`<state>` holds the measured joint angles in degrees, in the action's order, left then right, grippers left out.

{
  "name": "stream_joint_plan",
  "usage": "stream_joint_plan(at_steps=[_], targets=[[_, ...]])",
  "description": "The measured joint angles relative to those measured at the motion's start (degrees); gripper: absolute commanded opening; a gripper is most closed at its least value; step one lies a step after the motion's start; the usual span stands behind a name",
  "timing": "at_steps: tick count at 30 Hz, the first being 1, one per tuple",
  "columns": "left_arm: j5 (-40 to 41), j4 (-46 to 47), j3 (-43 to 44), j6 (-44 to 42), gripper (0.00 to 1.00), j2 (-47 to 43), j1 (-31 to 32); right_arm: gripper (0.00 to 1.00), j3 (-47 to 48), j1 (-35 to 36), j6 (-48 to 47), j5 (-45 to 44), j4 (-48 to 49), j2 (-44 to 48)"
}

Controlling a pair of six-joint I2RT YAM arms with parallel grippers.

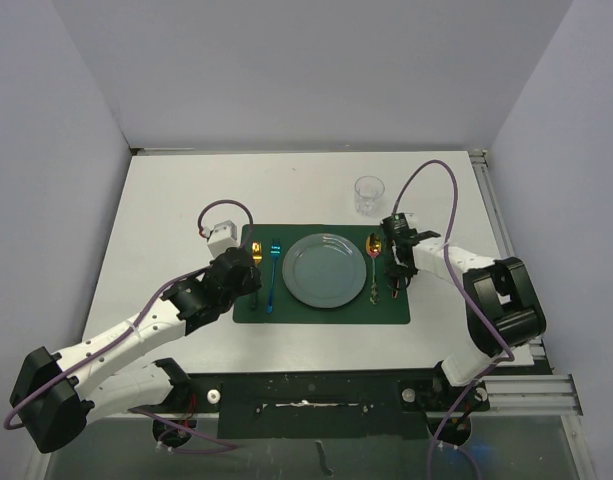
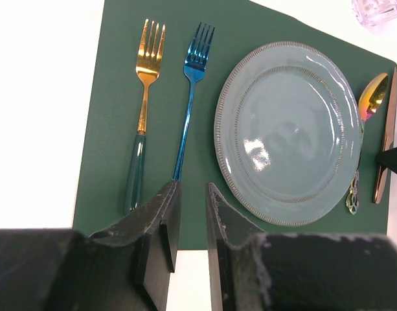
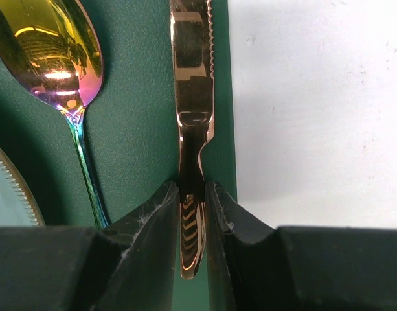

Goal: Set the dinner table for one person
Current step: Adjust the knife on the napkin.

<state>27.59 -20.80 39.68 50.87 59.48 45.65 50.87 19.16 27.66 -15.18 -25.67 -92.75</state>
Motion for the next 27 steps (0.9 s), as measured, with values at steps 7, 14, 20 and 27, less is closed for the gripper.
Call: stream_joint_plan(at_steps=[7,14,20,27], targets=[[-0.4,0.0,0.0,0.0,0.19,0.0,0.0,0.0,-0.9,0.0,0.1,0.3,0.6,0.8],[-0.7,0.4,-0.2,0.0,0.19,0.0,-0.1,0.0,-1.4,0.0,0.2,0.6,0.7,1.4],[-1.1,0.7,-1.0,0.1,0.19,0.0,-0.1,0.0,-1.4,0.0,-0.3,0.7,0.5,1.5],[-1.4,1.0,-1.2,0.4,0.19,0.5,-0.1,0.0,-1.4,0.0,-1.8,0.9,-2.7,2.4]])
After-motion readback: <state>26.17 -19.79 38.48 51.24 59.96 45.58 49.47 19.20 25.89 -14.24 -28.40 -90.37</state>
